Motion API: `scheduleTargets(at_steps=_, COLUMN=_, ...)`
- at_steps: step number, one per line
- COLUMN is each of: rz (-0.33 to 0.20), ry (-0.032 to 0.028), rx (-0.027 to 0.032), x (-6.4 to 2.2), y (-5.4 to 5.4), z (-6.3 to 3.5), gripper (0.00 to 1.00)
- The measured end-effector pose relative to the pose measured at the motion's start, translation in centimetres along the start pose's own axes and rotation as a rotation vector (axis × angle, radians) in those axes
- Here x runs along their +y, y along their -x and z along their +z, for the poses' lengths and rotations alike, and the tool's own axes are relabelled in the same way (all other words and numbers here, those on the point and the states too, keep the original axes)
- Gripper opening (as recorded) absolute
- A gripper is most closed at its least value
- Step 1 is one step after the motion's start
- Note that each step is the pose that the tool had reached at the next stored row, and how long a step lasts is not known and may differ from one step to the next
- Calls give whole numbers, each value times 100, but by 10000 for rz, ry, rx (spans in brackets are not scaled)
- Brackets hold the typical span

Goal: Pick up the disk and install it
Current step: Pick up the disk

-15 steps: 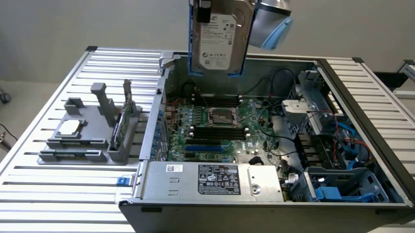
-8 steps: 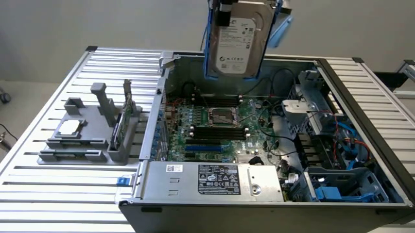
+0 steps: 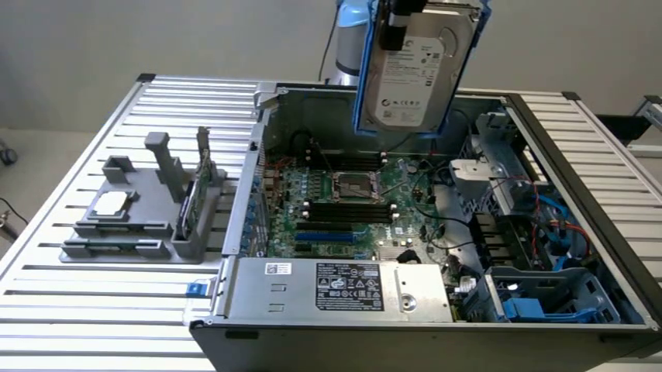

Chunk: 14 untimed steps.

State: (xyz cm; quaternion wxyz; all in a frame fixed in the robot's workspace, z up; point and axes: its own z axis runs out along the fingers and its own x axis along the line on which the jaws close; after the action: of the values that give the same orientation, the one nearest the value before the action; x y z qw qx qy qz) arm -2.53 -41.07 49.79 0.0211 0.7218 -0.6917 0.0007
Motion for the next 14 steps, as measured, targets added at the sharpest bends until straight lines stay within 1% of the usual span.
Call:
scheduleTargets(at_steps=2, rz=-1, ry=25, rx=-2, x=-44, y=-49, z=1, gripper=33)
scheduleTargets(at_steps=7, rz=-4, ry=116, rx=-6, x=-121, y=-190, z=1, gripper=33)
scheduleTargets(at_steps=11, rz=-5, ry=170, rx=-8, x=-151, y=-309, z=3, gripper=33)
scheduleTargets(at_steps=14, rz=-7, ry=197, rx=-17, x=-170, y=-396, z=1, gripper=33)
